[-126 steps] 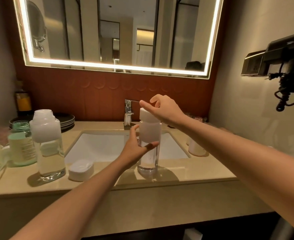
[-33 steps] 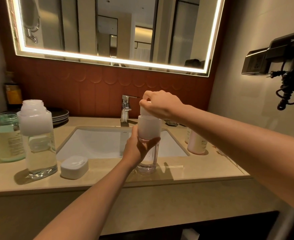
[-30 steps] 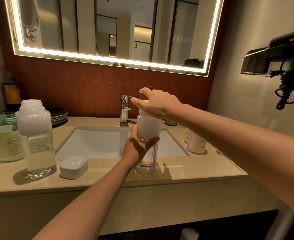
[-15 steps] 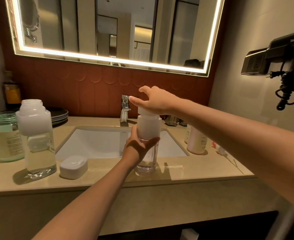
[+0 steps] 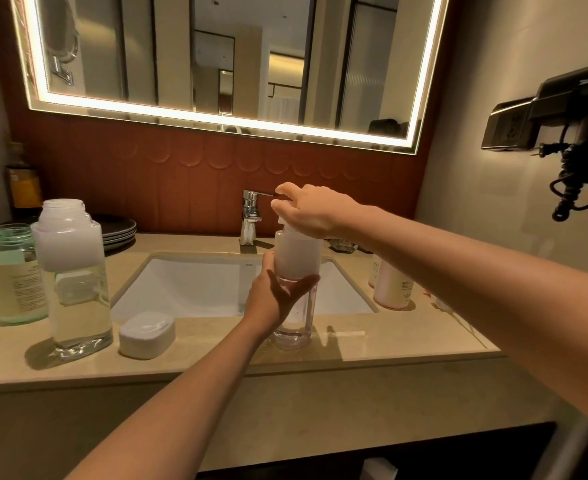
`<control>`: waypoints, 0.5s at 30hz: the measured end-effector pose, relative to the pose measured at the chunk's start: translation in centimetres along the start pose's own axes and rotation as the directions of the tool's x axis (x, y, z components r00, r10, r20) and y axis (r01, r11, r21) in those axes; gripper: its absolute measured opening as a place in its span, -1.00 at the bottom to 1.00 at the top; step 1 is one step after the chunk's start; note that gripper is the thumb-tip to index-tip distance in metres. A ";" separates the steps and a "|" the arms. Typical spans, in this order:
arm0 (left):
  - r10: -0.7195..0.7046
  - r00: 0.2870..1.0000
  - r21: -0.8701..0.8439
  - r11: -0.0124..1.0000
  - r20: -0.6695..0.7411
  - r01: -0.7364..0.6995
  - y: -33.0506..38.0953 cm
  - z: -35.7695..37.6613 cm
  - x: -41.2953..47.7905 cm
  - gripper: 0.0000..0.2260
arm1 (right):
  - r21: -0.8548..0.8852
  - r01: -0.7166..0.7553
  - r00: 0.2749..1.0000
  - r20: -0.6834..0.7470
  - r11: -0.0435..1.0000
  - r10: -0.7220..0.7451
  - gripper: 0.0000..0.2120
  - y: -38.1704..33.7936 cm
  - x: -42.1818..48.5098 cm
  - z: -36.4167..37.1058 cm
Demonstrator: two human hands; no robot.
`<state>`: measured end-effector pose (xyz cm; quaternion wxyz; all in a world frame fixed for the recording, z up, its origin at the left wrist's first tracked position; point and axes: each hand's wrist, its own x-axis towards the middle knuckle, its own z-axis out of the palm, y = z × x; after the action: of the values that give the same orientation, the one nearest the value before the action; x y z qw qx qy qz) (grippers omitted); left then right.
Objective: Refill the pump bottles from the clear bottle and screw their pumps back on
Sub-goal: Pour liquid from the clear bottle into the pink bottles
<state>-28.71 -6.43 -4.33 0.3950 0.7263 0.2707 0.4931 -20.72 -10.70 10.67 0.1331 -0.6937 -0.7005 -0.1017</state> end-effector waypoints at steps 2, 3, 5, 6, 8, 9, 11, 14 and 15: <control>-0.004 1.000 -0.019 1.000 -0.001 0.004 -0.1 0.1 0.1 -0.25 | -0.023 -0.006 0.998 -0.060 1.000 0.005 -0.45 -0.1 0.0 0.3; -0.008 1.000 -0.029 1.000 -0.004 0.008 -0.2 0.1 0.1 -0.27 | -0.054 0.002 0.996 -0.092 0.999 -0.007 -0.46 -0.1 0.0 0.5; -0.014 1.000 -0.034 0.999 -0.009 0.014 -0.3 0.1 0.2 -0.27 | -0.137 0.033 0.989 -0.139 0.990 -0.052 -0.52 0.0 -0.1 0.8; -0.015 1.000 -0.035 0.999 -0.008 0.015 -0.2 0.1 0.1 -0.26 | -0.150 0.047 0.988 -0.139 0.988 -0.068 -0.55 0.0 -0.1 1.0; -0.023 1.000 -0.053 0.998 0.001 0.023 -0.2 0.1 0.0 -0.25 | -0.077 0.066 0.993 -0.089 0.995 -0.073 -0.57 0.2 -0.2 1.0; -0.032 0.999 -0.062 0.998 0.008 0.032 -0.3 0.1 -0.1 -0.25 | -0.002 0.070 0.996 -0.060 0.998 -0.070 -0.58 0.2 -0.1 0.9; -0.048 0.999 -0.068 0.996 0.014 0.049 -0.3 0.1 0.0 -0.28 | 0.124 0.066 0.998 -0.026 0.990 -0.063 -0.58 0.1 0.1 0.7; -0.038 0.999 -0.064 0.997 0.011 0.038 -0.2 0.1 0.2 -0.32 | 0.166 0.020 0.999 -0.047 0.986 -0.013 -0.51 -0.1 0.4 0.4; -0.024 1.000 -0.050 0.998 0.007 0.025 -0.3 0.2 0.2 -0.34 | 0.125 -0.021 0.997 -0.066 0.992 0.029 -0.44 -0.1 0.5 0.4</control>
<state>-28.47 -6.14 -4.48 0.4200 0.7144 0.2658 0.4925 -20.80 -10.09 10.51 0.2008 -0.6890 -0.6918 -0.0798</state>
